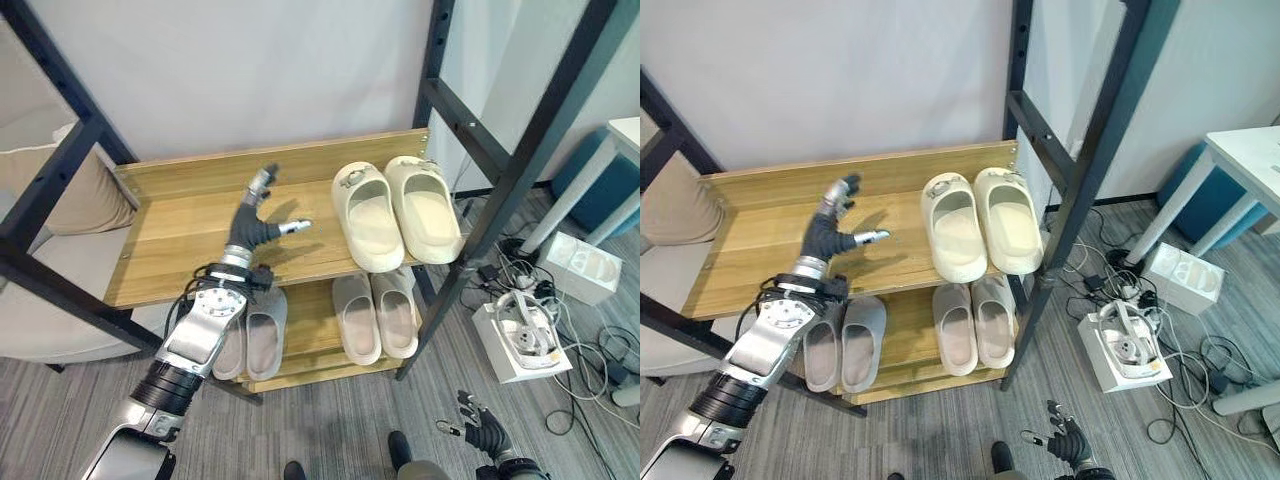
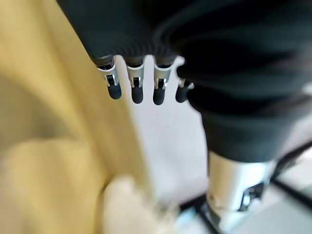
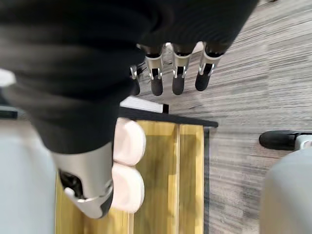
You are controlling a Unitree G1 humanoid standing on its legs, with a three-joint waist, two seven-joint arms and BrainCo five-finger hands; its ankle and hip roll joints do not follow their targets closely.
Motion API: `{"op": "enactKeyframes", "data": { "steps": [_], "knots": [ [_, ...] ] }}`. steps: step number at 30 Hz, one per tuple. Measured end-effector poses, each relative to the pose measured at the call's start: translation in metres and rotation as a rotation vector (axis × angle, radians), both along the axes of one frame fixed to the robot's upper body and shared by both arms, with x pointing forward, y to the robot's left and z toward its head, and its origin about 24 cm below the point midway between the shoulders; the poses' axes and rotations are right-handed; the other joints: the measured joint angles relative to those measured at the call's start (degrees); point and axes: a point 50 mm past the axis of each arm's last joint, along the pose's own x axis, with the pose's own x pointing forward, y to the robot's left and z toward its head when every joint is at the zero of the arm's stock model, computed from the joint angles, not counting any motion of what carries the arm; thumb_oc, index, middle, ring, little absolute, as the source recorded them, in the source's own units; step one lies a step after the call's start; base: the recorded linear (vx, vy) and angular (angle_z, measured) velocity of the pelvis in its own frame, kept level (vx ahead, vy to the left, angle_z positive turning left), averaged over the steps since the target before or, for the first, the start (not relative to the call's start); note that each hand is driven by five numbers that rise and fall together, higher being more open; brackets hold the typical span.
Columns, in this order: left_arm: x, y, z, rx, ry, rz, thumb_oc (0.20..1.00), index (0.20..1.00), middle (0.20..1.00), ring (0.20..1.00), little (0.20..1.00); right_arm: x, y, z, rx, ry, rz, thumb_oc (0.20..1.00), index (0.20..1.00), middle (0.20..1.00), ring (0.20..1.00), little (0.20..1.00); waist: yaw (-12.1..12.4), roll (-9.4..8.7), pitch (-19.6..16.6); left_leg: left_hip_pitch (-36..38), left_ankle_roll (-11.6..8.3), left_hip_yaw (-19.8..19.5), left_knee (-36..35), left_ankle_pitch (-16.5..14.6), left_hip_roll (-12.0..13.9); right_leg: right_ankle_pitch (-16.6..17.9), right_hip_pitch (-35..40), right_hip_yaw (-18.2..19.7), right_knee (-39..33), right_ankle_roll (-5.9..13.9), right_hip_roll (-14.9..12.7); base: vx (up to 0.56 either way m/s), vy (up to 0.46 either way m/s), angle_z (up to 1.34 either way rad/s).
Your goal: Arrange the slippers neatly on the shoe rack.
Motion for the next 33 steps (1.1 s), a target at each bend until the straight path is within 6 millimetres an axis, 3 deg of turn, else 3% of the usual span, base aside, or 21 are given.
{"op": "enactKeyframes", "data": {
  "steps": [2,4,6,7,8,10,12,15,17,18,21,22,26,30,31,33],
  "knots": [
    [-0.013,-0.009,0.02,-0.062,-0.117,-0.085,1.0,1.0,1.0,1.0,1.0,-0.005,0.0,-0.002,0.002,0.019,-0.001,1.0,1.0,1.0,1.0,1.0,0.8,-0.3,0.1,0.1,0.03,-0.7,0.0,0.0,-0.1,0.0,0.4,-0.6,0.0,0.01,-0.1,-0.01,0.011,0.15],
    [-0.017,-0.011,0.025,-0.101,-0.143,-0.128,1.0,1.0,1.0,1.0,1.0,-0.003,0.0,-0.002,0.003,0.013,0.001,1.0,1.0,1.0,1.0,1.0,1.0,-0.41,0.0,0.1,0.07,-0.8,0.0,0.0,-0.2,-0.3,0.2,-0.8,0.0,0.17,-0.2,0.0,0.038,0.05],
    [-0.039,-0.027,0.045,-0.203,-0.196,-0.344,1.0,1.0,1.0,1.0,1.0,0.002,0.002,-0.001,0.021,0.005,0.012,1.0,1.0,1.0,1.0,1.0,1.3,-0.72,0.3,0.0,0.06,-0.8,0.0,0.0,-0.3,-0.2,0.5,-0.9,0.1,0.05,-0.5,0.0,0.043,0.01],
    [-0.064,-0.052,0.06,-0.229,-0.279,-0.593,1.0,1.0,1.0,1.0,1.0,-0.001,0.001,-0.006,0.026,0.03,0.01,1.0,1.0,1.0,1.0,1.0,1.3,-1.24,0.1,0.2,0.09,-1.0,0.0,0.0,-0.4,-0.2,0.8,-1.0,0.3,0.06,-0.4,0.0,0.01,0.06],
    [-0.07,-0.06,0.066,-0.226,-0.303,-0.685,1.0,1.0,1.0,1.0,1.0,0.003,0.002,-0.005,0.026,0.027,0.02,1.0,1.0,1.0,1.0,1.0,1.9,-1.36,0.0,0.3,0.09,-1.1,0.0,0.0,-0.4,-0.2,1.0,-1.1,0.3,0.06,-0.5,-0.01,0.015,0.06],
    [-0.077,-0.076,0.072,-0.185,-0.307,-0.83,1.0,1.0,1.0,1.0,1.0,0.004,0.005,-0.006,0.035,0.034,0.055,1.0,1.0,1.0,1.0,1.0,2.1,-1.65,-0.3,0.1,0.1,-1.5,0.0,0.0,-0.5,-0.2,1.0,-1.3,0.3,0.12,-0.5,0.0,0.016,0.07],
    [-0.08,-0.09,0.063,-0.16,-0.227,-0.978,1.0,1.0,1.0,1.0,1.0,0.014,0.012,-0.005,0.045,0.015,0.093,1.0,1.0,1.0,1.0,1.0,1.8,-1.62,-0.5,0.1,0.07,-1.7,0.0,0.1,-0.5,-0.3,1.0,-1.6,0.3,0.17,-0.5,0.0,0.023,0.07],
    [-0.081,-0.111,0.04,0.021,-0.06,-1.12,1.0,1.0,1.0,1.0,1.0,0.023,0.02,-0.004,0.038,0.016,0.179,1.0,1.0,1.0,1.0,1.0,2.0,-1.69,-0.8,-0.1,0.1,-2.4,0.0,0.3,-0.4,-0.3,1.2,-2.5,0.3,0.14,-0.4,0.0,0.017,0.12],
    [-0.082,-0.113,0.022,0.146,0.054,-1.169,1.0,1.0,1.0,1.0,1.0,0.039,0.025,0.001,0.03,-0.019,0.216,1.0,1.0,1.0,1.0,1.0,2.3,-1.43,-1.0,0.0,0.17,-2.4,0.0,0.4,-0.5,-0.3,1.4,-2.5,0.0,0.11,-0.5,0.0,0.016,0.01],
    [-0.079,-0.112,0.004,0.238,0.144,-1.184,1.0,1.0,1.0,1.0,1.0,0.046,0.027,0.004,0.019,-0.04,0.241,1.0,1.0,1.0,1.0,1.0,2.5,-1.15,-1.4,0.0,0.21,-2.4,0.0,0.4,-0.5,-0.2,1.4,-2.5,0.0,0.09,-0.6,0.0,0.0,0.0],
    [-0.073,-0.109,-0.022,0.3,0.265,-1.174,1.0,1.0,1.0,1.0,1.0,0.054,0.033,0.007,0.01,-0.058,0.279,1.0,1.0,1.0,1.0,1.0,3.0,-0.86,-2.1,0.1,0.2,-2.4,0.0,0.4,-0.5,-0.3,1.5,-2.5,0.0,0.09,-0.6,0.0,0.0,0.0],
    [-0.069,-0.103,-0.041,0.382,0.334,-1.135,1.0,1.0,1.0,1.0,1.0,0.059,0.037,0.009,0.009,-0.073,0.299,1.0,1.0,1.0,1.0,1.0,3.3,-0.78,-2.2,0.1,0.2,-2.5,0.0,0.4,-0.5,-0.2,1.6,-2.5,0.0,0.07,-0.5,-0.02,0.04,0.02],
    [-0.063,-0.091,-0.069,0.49,0.4,-1.049,1.0,1.0,1.0,1.0,1.0,0.06,0.041,0.009,0.008,-0.07,0.317,1.0,1.0,1.0,1.0,1.0,3.3,-0.78,-2.7,0.4,0.26,-2.7,0.0,0.6,-0.6,-0.2,1.9,-2.7,0.3,0.02,-0.6,-0.01,0.013,0.02],
    [-0.066,-0.064,-0.146,0.582,0.665,-0.867,1.0,1.0,1.0,1.0,1.0,0.058,0.046,0.007,0.021,-0.063,0.328,1.0,1.0,1.0,1.0,1.0,3.2,-0.91,-3.6,0.4,0.27,-2.7,0.0,0.6,-0.6,-0.3,1.9,-2.7,0.3,0.04,-0.6,0.0,0.0,0.0],
    [-0.076,-0.046,-0.183,0.589,0.811,-0.769,1.0,1.0,1.0,1.0,1.0,0.057,0.045,0.006,0.02,-0.058,0.324,1.0,1.0,1.0,1.0,1.0,3.2,-0.98,-3.7,0.5,0.28,-2.6,-0.3,0.5,-0.5,-0.3,2.0,-2.6,0.1,0.05,-0.7,0.05,0.017,0.0],
    [-0.091,-0.03,-0.211,0.584,0.939,-0.686,1.0,1.0,1.0,1.0,1.0,0.055,0.044,0.005,0.018,-0.05,0.317,1.0,1.0,1.0,1.0,1.0,3.3,-1.12,-3.8,0.7,0.34,-2.7,-0.3,0.5,-0.5,-0.5,1.9,-2.7,0.0,0.06,-0.7,0.02,0.004,0.01]
  ]
}}
